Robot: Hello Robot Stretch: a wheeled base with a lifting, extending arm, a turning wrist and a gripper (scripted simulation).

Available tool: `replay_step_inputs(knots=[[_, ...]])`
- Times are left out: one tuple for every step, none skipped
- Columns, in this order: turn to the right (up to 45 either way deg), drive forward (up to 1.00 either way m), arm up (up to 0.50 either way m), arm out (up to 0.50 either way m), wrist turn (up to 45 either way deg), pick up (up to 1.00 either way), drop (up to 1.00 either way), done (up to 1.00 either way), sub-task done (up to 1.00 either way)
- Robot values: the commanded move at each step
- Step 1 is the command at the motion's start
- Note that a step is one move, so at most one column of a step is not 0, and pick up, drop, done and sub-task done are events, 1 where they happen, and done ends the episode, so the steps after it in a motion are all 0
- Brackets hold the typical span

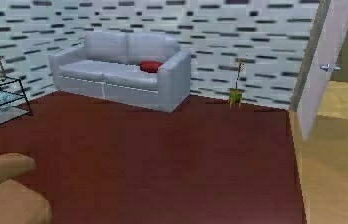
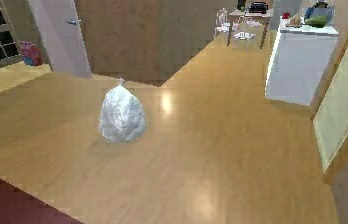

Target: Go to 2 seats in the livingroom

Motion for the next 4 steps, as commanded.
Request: replay_step_inputs(knots=[[0.0, 1.00, 0.00, 0.00, 0.0, 0.00, 0.00, 0.00, 0.00], [3.0, 0.00, 0.00, 0.00, 0.0, 0.00, 0.00, 0.00, 0.00], [0.0, 1.00, 0.00, 0.00, 0.0, 0.00, 0.00, 0.00, 0.00], [18.0, 0.00, 0.00, 0.00, 0.0, 0.00, 0.00, 0.00, 0.00]])
